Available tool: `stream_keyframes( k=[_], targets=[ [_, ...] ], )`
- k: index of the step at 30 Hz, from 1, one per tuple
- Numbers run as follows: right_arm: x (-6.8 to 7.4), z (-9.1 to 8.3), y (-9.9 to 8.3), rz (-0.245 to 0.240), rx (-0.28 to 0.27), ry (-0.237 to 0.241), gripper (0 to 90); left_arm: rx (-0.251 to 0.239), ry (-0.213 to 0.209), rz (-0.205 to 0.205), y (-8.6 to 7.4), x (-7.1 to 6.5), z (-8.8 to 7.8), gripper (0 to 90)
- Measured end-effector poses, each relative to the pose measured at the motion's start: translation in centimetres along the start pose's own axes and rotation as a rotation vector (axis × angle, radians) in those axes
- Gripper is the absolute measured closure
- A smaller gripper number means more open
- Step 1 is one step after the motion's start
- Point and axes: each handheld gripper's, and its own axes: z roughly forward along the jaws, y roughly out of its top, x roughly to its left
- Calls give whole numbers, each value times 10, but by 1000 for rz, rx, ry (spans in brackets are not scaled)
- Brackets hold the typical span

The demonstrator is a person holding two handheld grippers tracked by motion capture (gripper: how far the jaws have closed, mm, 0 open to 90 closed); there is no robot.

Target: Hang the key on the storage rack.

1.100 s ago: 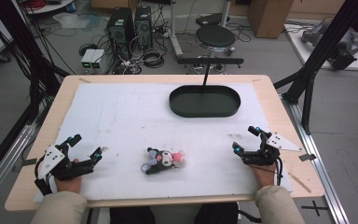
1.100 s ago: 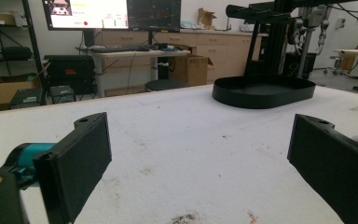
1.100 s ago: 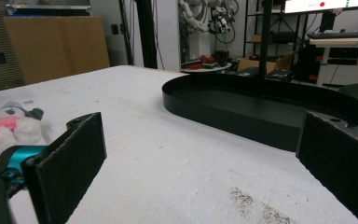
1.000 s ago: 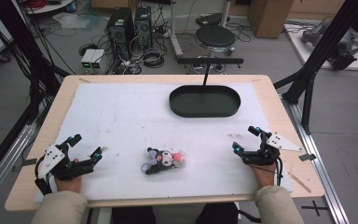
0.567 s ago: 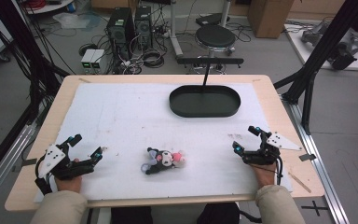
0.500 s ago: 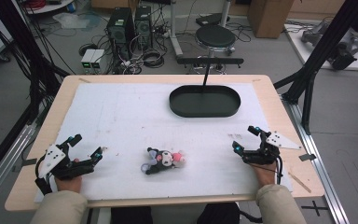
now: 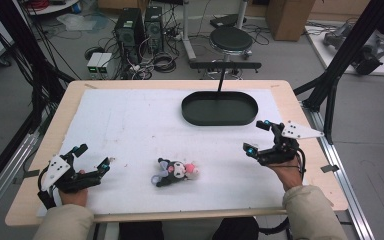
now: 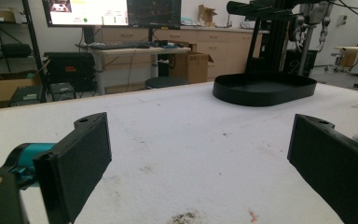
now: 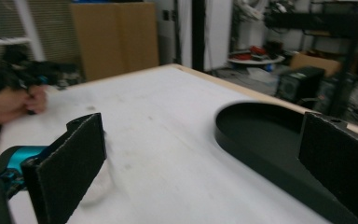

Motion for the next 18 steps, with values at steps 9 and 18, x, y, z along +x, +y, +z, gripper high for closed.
stream_keyframes(
  k=[9, 18],
  targets=[
    [13, 32, 39, -66, 94, 133, 6, -4, 4, 2, 0, 0, 0, 65],
    [33, 71, 54, -147, 268, 248, 6, -4, 5, 3, 0, -1, 0, 65]
  ],
)
